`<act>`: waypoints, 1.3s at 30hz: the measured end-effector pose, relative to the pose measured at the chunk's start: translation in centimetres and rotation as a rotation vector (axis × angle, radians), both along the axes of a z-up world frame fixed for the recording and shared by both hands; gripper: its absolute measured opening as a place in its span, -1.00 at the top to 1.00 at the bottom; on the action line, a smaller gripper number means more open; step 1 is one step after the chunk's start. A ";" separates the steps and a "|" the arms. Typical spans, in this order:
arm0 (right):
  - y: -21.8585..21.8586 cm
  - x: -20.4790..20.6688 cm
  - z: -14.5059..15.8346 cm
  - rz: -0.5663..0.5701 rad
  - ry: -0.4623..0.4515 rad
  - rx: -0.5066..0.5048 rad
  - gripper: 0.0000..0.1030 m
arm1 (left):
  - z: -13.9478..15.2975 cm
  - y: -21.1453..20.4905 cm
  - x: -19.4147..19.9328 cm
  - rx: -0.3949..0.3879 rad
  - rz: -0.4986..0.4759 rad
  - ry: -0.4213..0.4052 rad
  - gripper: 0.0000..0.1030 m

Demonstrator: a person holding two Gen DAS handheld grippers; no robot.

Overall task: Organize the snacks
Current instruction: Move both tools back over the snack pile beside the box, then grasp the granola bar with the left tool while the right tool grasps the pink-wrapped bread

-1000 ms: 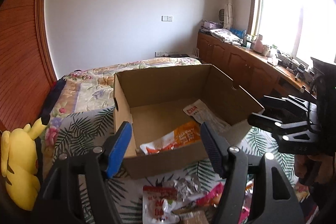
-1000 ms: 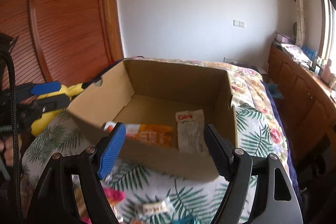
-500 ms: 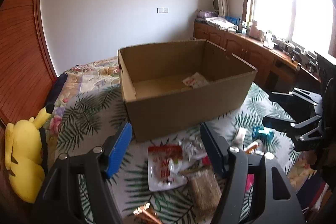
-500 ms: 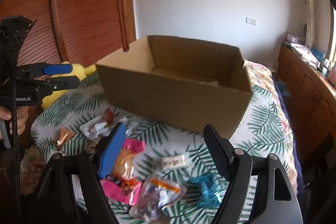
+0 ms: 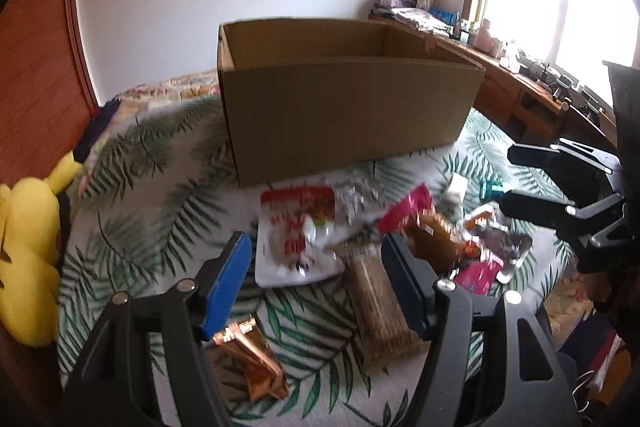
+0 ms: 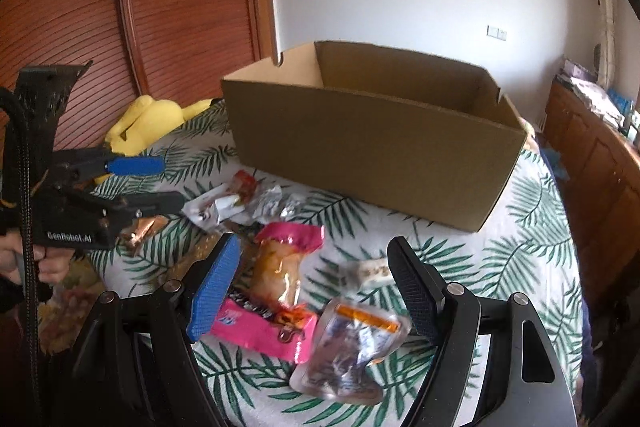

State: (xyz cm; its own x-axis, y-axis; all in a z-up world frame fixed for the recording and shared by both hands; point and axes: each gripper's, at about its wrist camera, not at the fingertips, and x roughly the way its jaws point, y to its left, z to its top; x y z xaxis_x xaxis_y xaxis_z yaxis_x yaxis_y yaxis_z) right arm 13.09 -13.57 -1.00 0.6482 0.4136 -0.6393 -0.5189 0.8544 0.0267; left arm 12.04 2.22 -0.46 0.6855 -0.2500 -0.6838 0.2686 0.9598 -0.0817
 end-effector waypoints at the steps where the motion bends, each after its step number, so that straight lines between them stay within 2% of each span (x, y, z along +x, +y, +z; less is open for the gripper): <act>1: 0.1 0.0 -0.2 0.001 0.005 0.001 -0.52 | -0.4 0.0 -0.2 0.000 0.000 0.008 -0.31; 6: 0.9 0.1 -1.7 0.014 0.036 0.004 -0.51 | -1.4 0.2 -0.8 -0.008 -0.002 0.031 -0.31; 18: 3.1 1.2 -4.4 0.040 0.112 -0.002 -0.19 | -1.4 0.0 -1.8 -0.036 -0.012 0.041 -0.31; 26: 3.7 2.6 -6.1 0.023 0.178 -0.043 -0.17 | -1.8 -0.3 -2.1 -0.039 -0.018 0.052 -0.31; 29: 3.6 2.6 -6.3 0.028 0.181 -0.042 -0.10 | -1.9 -0.6 -2.1 -0.044 -0.021 0.056 -0.31; 31: 3.3 2.6 -6.2 0.024 0.178 -0.040 0.11 | -2.0 -0.8 -2.1 -0.050 -0.024 0.059 -0.31; 39: 3.0 2.3 -6.1 0.027 0.180 -0.038 0.15 | -2.3 -2.1 -1.9 -0.065 -0.044 0.069 -0.31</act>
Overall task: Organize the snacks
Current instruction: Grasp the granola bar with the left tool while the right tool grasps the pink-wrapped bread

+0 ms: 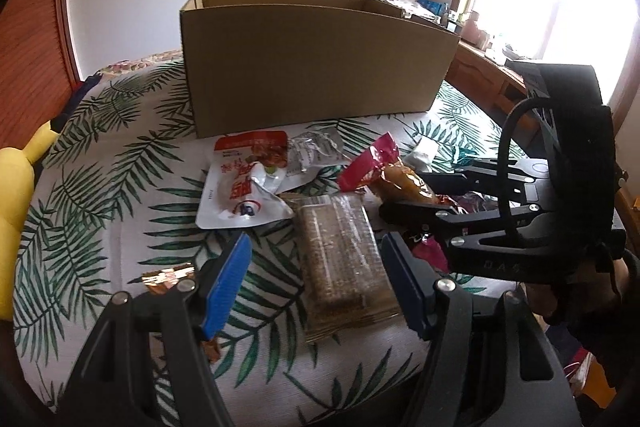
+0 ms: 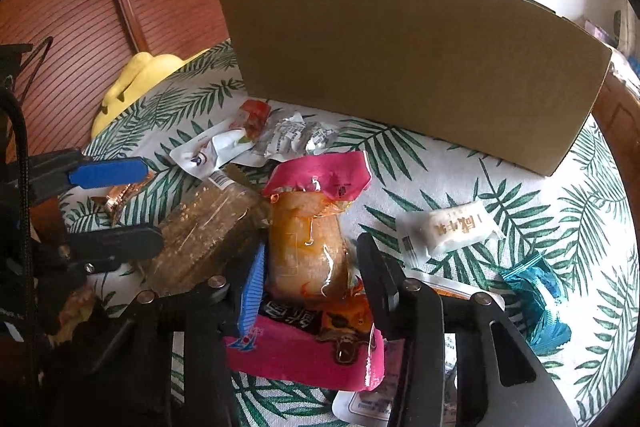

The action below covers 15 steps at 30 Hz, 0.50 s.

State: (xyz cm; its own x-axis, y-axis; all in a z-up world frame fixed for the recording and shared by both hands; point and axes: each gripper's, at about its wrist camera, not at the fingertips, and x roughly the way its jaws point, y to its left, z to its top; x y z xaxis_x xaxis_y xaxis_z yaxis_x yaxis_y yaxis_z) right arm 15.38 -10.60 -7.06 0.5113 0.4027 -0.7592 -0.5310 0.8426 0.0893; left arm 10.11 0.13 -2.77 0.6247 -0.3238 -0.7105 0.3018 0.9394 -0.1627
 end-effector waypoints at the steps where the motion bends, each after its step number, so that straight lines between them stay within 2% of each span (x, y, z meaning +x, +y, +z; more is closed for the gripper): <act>1: -0.1 0.0 0.0 -0.003 -0.001 0.002 0.15 | -0.1 -0.1 0.1 -0.002 -0.001 0.003 -0.31; 7: -0.5 -0.2 0.3 -0.019 -0.008 0.019 0.16 | -0.3 -1.2 0.3 -0.004 -0.020 0.014 -0.31; 15: -1.8 -1.4 2.1 -0.026 -0.051 0.046 0.16 | -1.1 -2.8 0.9 0.021 -0.036 0.031 -0.31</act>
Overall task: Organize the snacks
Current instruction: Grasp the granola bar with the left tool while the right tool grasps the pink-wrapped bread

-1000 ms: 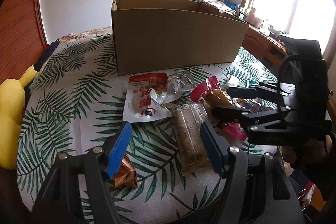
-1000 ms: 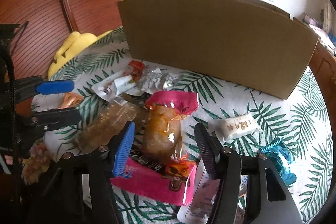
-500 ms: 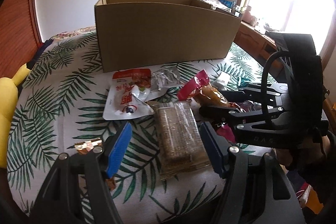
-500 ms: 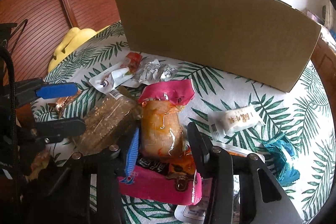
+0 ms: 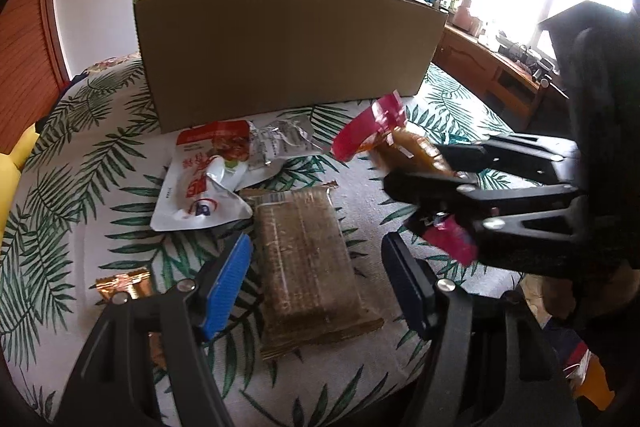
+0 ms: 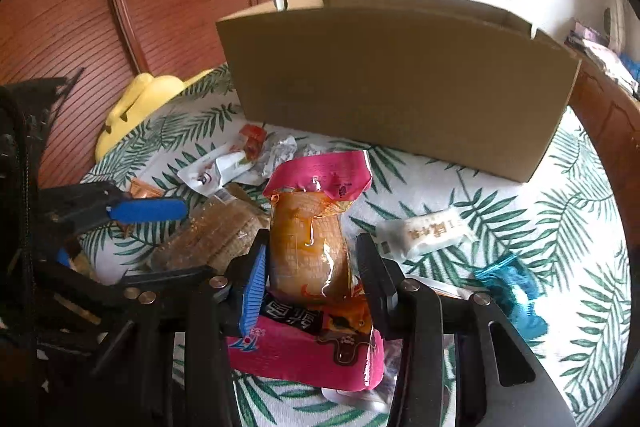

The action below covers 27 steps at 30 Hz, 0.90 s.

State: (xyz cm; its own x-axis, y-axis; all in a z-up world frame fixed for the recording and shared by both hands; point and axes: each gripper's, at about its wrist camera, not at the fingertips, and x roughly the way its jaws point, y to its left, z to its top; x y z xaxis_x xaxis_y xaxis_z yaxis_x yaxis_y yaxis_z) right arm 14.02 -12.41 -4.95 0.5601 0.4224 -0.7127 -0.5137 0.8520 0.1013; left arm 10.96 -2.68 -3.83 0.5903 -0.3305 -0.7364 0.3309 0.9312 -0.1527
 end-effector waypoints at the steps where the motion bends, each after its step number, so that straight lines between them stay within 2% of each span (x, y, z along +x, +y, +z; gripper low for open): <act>1: -0.2 -0.2 0.2 -0.001 -0.004 0.001 0.16 | 0.0 -0.2 0.0 0.003 0.000 0.000 -0.31; 6: -1.2 -1.1 0.6 -0.012 -0.018 0.000 0.16 | -0.5 -1.0 0.4 0.025 -0.002 0.019 -0.30; 8: -1.6 -1.5 0.5 -0.016 -0.021 -0.001 0.16 | -0.6 -1.2 0.4 0.038 0.003 0.015 -0.21; 10: -1.9 -1.8 0.5 -0.020 -0.020 -0.001 0.16 | -0.6 -1.6 0.5 0.052 0.003 0.022 -0.02; 15: -2.5 -2.4 0.2 -0.030 -0.013 0.007 0.16 | -0.8 -2.1 0.5 0.055 -0.002 0.021 0.18; 21: -2.8 -2.6 0.1 -0.033 -0.010 0.011 0.16 | -0.5 -2.7 0.1 0.047 -0.015 0.007 0.22; 27: -2.9 -2.6 0.3 -0.036 -0.013 0.021 0.16 | 0.6 -2.8 -0.7 -0.006 -0.034 -0.012 0.22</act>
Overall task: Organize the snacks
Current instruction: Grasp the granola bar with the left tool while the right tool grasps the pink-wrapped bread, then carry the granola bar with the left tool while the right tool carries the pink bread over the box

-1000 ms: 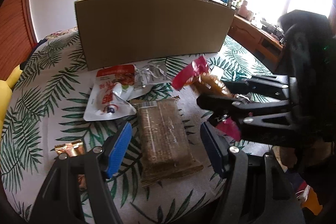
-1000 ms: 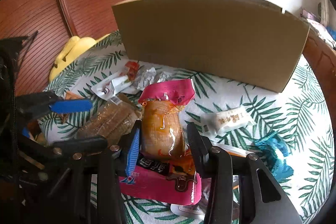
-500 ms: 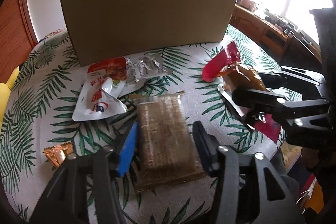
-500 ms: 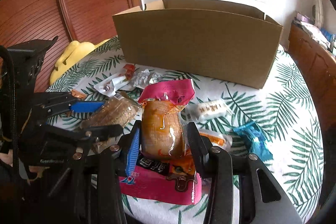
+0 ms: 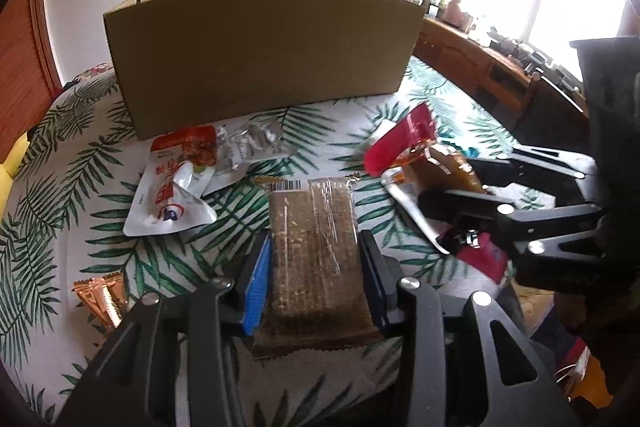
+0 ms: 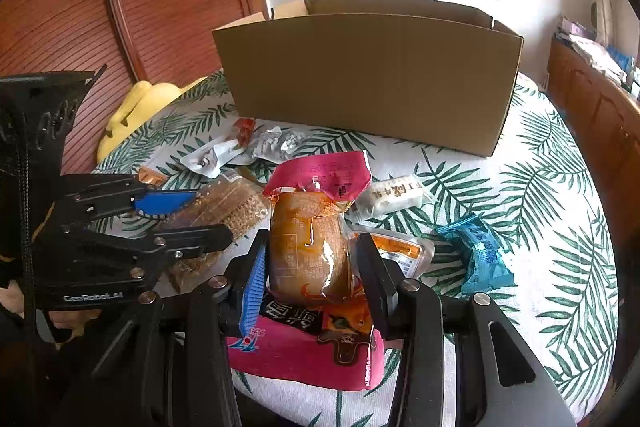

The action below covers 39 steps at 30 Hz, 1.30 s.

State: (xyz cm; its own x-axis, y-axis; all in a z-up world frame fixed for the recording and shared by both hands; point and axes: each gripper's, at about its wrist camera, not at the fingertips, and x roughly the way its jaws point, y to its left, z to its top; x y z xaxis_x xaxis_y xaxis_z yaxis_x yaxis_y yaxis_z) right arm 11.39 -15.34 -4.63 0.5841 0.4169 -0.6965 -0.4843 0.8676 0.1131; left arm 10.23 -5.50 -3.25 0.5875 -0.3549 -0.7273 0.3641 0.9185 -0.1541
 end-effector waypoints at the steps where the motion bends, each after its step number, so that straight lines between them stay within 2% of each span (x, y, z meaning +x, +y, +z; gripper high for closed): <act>1: -0.1 0.0 0.1 -0.001 -0.001 0.002 0.16 | 0.2 0.0 -0.1 -0.002 -0.003 -0.004 0.22; 20: -2.0 -1.3 2.6 -0.026 -0.054 0.022 0.16 | 4.3 0.6 -0.2 -0.034 -0.004 -0.081 0.22; 39: -2.6 -0.1 6.5 -0.035 -0.119 0.031 0.16 | 9.0 2.8 2.6 -0.059 0.044 -0.163 0.22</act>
